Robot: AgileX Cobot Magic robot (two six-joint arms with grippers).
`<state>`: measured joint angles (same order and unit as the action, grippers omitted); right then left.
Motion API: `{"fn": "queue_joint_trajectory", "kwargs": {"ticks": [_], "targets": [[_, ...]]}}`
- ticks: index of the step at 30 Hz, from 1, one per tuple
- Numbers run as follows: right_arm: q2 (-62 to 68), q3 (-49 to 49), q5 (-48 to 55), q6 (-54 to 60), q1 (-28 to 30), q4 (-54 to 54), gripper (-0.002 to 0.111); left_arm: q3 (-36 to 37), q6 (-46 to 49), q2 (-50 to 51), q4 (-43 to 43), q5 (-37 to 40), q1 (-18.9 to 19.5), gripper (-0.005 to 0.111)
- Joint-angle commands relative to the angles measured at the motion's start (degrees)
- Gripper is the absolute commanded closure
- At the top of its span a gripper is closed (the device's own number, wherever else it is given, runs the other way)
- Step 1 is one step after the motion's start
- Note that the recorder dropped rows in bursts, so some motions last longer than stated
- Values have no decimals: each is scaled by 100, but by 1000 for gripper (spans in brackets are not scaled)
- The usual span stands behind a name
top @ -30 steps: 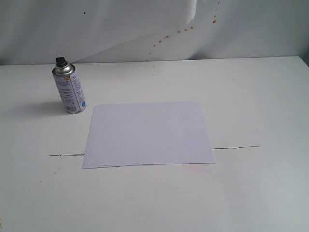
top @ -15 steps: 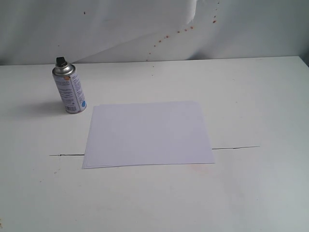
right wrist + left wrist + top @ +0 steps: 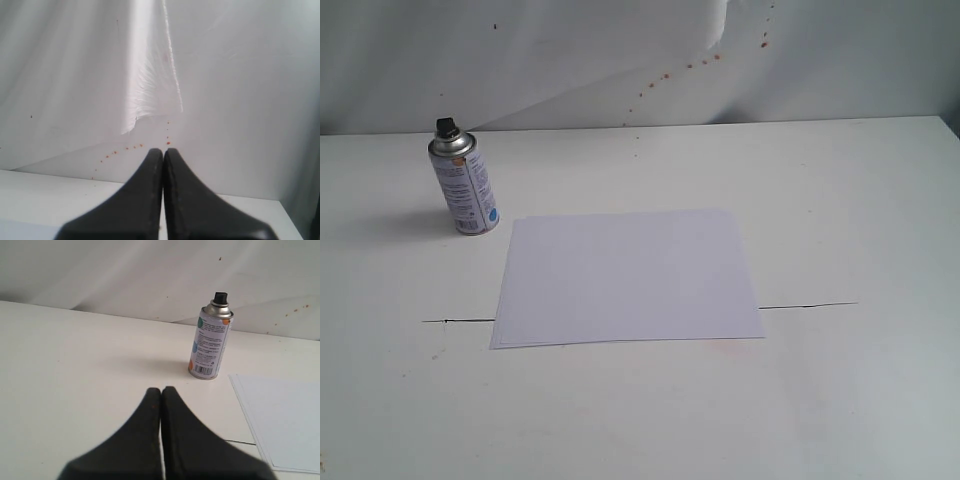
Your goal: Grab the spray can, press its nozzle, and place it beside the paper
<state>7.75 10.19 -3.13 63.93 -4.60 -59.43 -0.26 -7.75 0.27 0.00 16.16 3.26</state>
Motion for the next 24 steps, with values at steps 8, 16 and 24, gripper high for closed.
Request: {"fn": "queue_joint_trajectory", "kwargs": {"ticks": [8,16,24], "targets": [[-31,-37,24,13,-19,-5,108,26,64,-27,0,-92,16,107],[-31,-37,24,13,-19,-5,108,26,64,-27,0,-92,16,107],[-31,-37,24,13,-19,-5,108,26,82,-27,0,-92,16,107]]}}
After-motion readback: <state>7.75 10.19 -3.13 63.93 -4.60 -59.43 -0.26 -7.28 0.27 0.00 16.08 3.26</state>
